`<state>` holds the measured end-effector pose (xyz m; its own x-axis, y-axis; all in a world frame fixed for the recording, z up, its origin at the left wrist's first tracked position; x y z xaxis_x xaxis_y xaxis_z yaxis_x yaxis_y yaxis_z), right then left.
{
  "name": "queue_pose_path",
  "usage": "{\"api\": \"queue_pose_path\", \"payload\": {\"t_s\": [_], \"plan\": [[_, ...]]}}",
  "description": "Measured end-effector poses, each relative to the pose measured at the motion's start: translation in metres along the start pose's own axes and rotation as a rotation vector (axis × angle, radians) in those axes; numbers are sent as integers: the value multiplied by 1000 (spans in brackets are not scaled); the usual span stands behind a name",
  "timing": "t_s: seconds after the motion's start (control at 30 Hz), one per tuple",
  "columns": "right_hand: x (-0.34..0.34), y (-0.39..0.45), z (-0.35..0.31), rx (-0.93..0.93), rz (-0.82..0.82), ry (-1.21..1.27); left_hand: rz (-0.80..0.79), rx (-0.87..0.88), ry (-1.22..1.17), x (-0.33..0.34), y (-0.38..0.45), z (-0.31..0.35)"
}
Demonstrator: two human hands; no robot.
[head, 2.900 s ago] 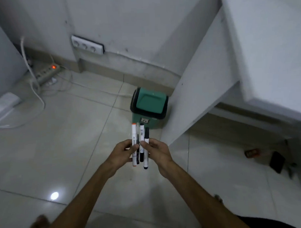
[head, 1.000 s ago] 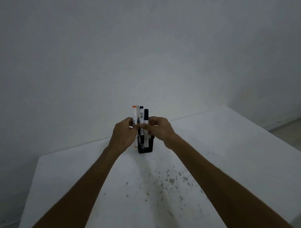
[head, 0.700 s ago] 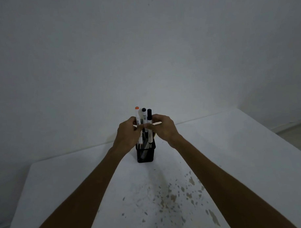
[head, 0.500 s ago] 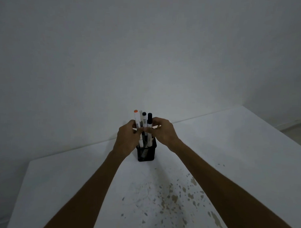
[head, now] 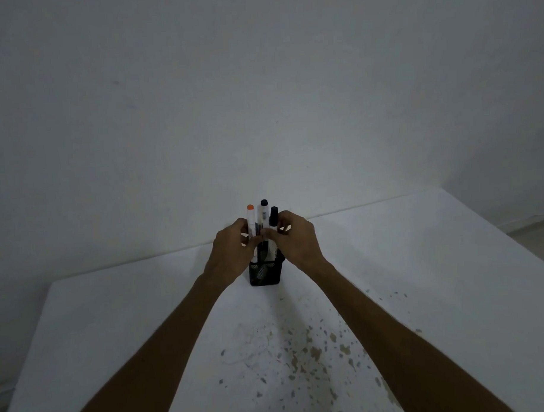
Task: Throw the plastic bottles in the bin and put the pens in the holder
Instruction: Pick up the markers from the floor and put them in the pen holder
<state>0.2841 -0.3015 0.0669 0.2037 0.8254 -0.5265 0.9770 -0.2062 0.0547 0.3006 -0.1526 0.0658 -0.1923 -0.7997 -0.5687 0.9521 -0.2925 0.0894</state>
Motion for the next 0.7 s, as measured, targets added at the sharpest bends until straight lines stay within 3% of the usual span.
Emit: {"api": "queue_pose_path", "payload": {"t_s": [0.23, 0.5, 0.7], "plan": [[-7, -3, -6, -106, 81, -43, 38, 43, -71, -6, 1, -6], [-10, 0, -8, -20, 81, -147, 47, 45, -65, -5, 3, -11], [-5, -2, -6, -86, 79, -267, 35, 90, -4, -8, 9, -10]]}}
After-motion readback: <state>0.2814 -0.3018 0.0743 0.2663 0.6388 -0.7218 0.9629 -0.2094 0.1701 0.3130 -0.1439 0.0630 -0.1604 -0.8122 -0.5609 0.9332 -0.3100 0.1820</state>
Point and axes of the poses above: each hand's wrist, its own y-axis towards the middle knuckle, its own x-axis out of the palm, z = x × y, the point moved 4 cm from there along y, towards the middle knuckle, and after that the axes turned 5 degrees about -z, right-handed, at the moved point
